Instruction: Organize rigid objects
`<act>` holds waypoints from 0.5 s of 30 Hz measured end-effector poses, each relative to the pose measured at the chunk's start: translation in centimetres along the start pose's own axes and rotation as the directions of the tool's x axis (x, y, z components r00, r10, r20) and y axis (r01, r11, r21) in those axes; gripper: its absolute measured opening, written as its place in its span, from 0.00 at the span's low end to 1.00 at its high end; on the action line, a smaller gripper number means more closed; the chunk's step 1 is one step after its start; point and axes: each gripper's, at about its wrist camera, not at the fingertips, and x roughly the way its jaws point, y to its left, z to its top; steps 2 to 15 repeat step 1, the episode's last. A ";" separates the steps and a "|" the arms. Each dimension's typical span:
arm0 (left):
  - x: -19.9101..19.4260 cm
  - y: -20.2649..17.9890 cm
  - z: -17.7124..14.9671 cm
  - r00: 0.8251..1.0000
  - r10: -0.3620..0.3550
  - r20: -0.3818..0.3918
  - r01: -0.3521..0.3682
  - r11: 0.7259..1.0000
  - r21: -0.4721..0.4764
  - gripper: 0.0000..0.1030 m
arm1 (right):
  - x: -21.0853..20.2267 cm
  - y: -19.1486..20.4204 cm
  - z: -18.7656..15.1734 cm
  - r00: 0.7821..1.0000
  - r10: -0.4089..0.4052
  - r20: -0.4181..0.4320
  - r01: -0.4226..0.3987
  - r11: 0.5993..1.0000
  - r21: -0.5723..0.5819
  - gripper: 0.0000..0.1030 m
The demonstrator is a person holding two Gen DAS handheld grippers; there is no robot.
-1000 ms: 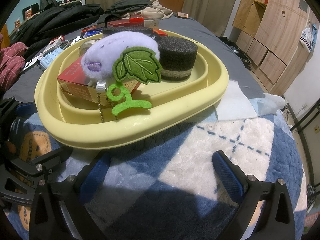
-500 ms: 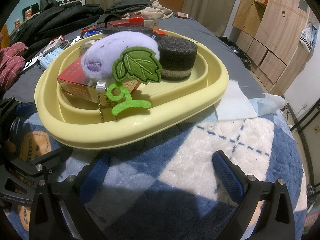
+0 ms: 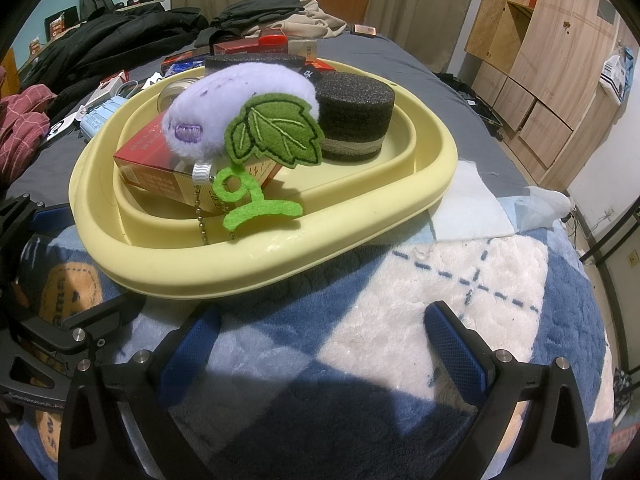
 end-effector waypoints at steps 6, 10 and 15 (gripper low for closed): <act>0.0 0.0 0.0 1.000 0.000 0.000 0.000 1.000 0.000 1.00 | 0.0 0.0 0.0 1.000 0.000 0.000 0.000 1.000 0.000 1.00; 0.0 0.0 0.0 1.000 0.000 0.000 0.000 1.000 0.000 1.00 | 0.0 0.0 0.0 1.000 0.000 0.000 0.000 1.000 0.000 1.00; 0.0 0.0 0.0 1.000 0.000 0.000 0.000 1.000 0.000 1.00 | 0.0 0.0 0.0 1.000 0.000 0.000 0.000 1.000 0.000 1.00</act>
